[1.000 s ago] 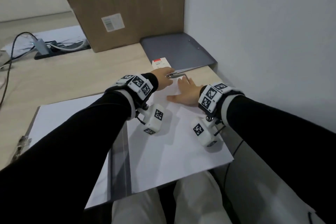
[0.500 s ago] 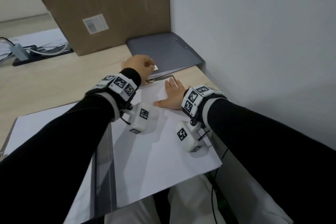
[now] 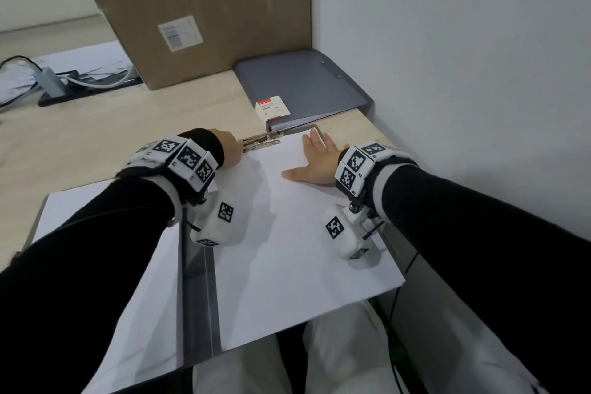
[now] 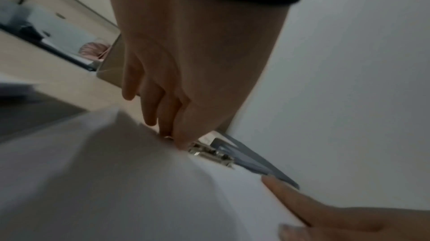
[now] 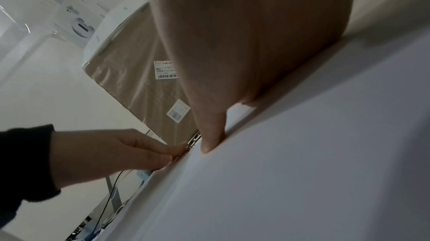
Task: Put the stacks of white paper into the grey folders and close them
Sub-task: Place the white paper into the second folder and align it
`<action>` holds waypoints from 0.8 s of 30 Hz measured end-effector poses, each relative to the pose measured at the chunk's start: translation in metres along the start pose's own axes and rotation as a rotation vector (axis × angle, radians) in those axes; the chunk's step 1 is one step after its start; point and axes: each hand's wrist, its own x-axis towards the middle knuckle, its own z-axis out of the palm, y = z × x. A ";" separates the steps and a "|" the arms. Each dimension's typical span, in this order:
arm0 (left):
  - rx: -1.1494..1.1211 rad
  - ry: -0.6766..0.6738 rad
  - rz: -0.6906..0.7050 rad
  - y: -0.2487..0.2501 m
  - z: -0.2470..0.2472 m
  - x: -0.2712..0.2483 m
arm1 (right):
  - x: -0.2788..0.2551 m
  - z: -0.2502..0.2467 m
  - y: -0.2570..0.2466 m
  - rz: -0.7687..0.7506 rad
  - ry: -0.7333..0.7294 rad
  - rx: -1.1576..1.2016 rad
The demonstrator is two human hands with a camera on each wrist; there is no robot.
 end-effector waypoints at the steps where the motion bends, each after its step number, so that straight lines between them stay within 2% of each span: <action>1: -0.001 -0.037 -0.010 0.000 0.003 0.001 | 0.000 0.000 0.000 -0.001 0.000 0.005; 11: -0.278 -0.056 -0.002 -0.011 0.020 -0.002 | -0.003 -0.002 -0.002 0.016 -0.012 0.030; 17: -0.293 0.034 0.004 -0.006 0.019 -0.016 | -0.006 -0.002 -0.004 0.030 0.014 0.043; 20: -0.397 0.021 -0.011 -0.011 0.012 -0.016 | -0.005 -0.003 -0.004 0.029 0.001 0.040; 24: -0.339 0.033 0.022 -0.013 0.002 -0.014 | -0.004 -0.001 -0.005 0.033 -0.002 0.038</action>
